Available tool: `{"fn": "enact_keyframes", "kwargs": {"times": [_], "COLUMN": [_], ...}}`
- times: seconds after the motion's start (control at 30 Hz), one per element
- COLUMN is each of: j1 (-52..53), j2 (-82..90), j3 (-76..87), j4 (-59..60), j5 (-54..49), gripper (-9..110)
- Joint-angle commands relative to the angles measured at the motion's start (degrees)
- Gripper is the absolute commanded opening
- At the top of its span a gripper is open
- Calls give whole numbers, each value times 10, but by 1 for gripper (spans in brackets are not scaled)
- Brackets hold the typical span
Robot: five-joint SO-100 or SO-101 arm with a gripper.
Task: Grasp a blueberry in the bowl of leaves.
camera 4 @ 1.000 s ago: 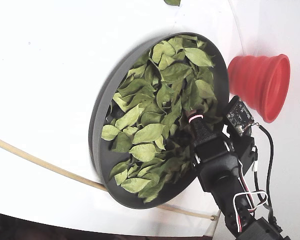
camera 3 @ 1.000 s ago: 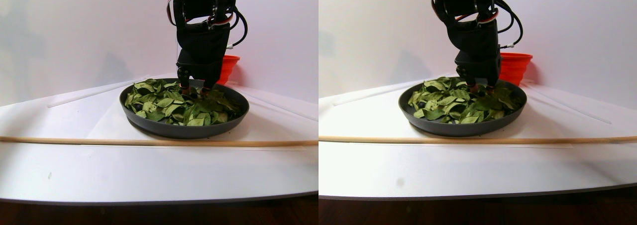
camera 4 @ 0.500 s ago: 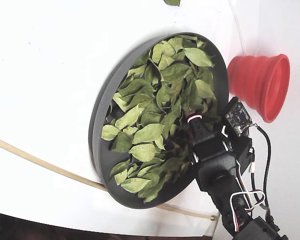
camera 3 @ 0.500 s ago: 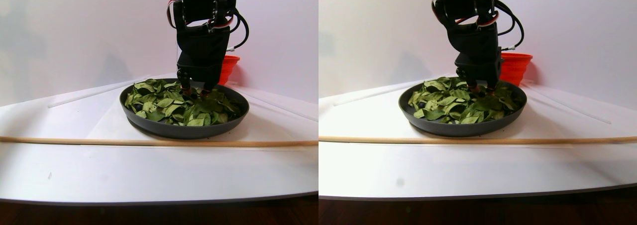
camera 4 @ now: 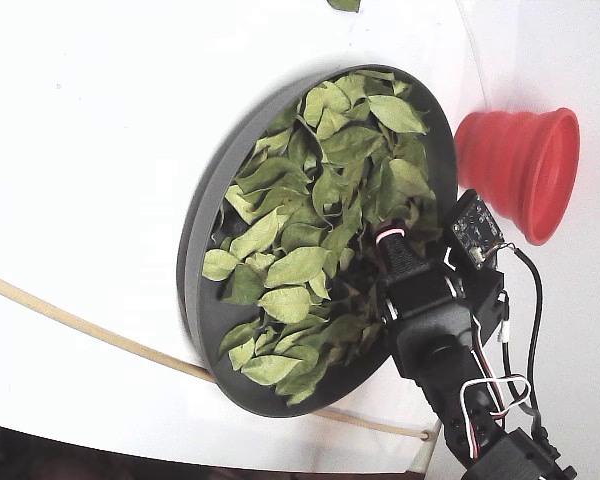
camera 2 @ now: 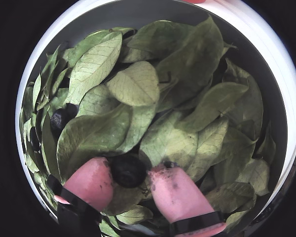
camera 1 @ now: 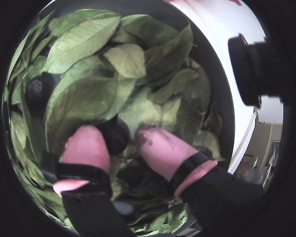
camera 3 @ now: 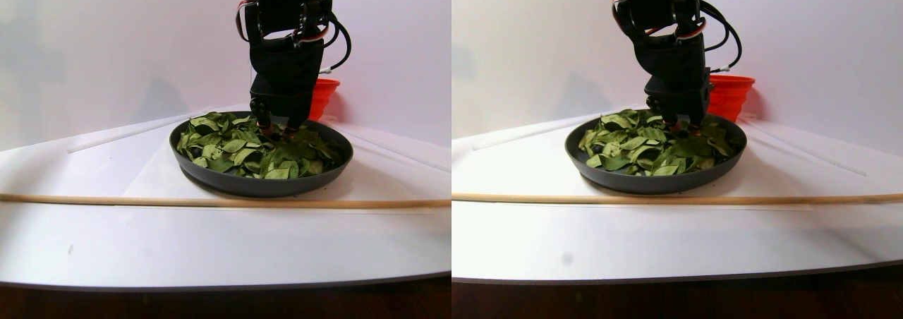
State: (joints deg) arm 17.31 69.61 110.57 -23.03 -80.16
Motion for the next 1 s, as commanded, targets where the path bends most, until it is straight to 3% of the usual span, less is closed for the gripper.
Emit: {"fn": "enact_keyframes", "kwargs": {"times": [0.0,0.97], "j1": [-3,-5], "j2": [-4,58], "j3": [-12,-6], "j4": [7,20], "j5": [-7,-78], "gripper": [12,9]}}
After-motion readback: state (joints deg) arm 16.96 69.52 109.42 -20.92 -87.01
